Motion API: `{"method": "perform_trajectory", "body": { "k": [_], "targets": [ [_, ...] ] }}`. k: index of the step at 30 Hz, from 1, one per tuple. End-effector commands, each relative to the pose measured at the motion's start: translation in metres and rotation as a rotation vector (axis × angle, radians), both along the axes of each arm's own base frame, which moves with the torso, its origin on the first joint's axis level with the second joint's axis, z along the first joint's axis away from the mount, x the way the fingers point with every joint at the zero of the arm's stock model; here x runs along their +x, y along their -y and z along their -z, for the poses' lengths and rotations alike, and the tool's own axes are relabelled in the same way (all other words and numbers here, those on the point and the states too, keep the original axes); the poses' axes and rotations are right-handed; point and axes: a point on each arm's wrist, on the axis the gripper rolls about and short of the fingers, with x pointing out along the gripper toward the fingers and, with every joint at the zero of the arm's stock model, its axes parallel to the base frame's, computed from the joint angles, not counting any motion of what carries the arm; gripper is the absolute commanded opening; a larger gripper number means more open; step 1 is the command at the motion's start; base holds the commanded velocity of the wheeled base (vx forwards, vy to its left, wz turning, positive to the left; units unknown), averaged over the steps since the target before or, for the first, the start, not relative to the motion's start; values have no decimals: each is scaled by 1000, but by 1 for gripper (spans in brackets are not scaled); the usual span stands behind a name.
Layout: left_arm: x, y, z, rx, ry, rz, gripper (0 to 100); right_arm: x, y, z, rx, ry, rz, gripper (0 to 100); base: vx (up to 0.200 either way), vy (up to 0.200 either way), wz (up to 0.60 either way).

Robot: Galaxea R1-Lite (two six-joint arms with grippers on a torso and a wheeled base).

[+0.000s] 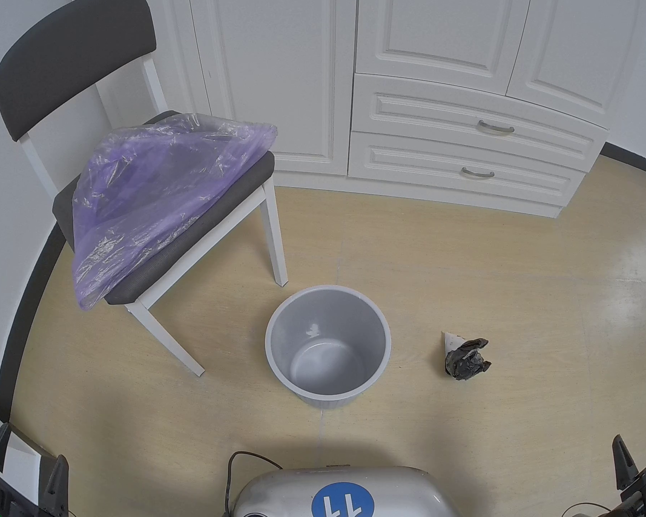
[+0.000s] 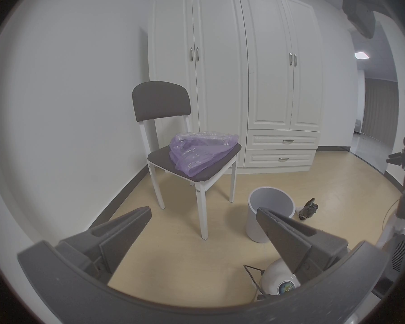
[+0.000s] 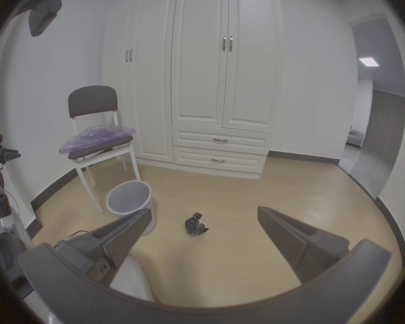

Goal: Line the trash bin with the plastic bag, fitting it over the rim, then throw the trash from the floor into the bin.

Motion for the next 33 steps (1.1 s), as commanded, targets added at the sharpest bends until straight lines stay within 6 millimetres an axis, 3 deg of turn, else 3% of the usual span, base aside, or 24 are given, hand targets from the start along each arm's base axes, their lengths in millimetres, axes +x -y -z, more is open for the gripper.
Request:
{"method": "perform_trajectory", "body": {
  "k": [1, 7, 10, 21, 25, 30, 33],
  "targets": [
    [0, 0, 5, 0, -1, 1, 100, 0, 0, 5, -1, -2, -2, 100, 0, 0, 0],
    [0, 0, 6, -19, -4, -4, 100, 0, 0, 5, 25, 6, 0, 100, 0, 0, 0],
    [0, -1, 5, -111, -2, -52, 100, 0, 1, 4, 88, 11, 29, 100, 0, 0, 0],
    [0, -2, 5, -111, 7, -78, 100, 0, 1, 4, 65, 8, 32, 100, 0, 0, 0],
    [-2, 1, -11, 71, 144, 18, 100, 0, 0, 4, 5, 9, -11, 100, 0, 0, 0],
    [-1, 3, -10, 90, 154, 131, 100, 0, 0, 4, 44, 12, -3, 100, 0, 0, 0],
    [-2, 2, -12, 54, 165, 96, 100, -5, 1, -17, 203, 115, 30, 100, 0, 0, 0]
  ]
}}
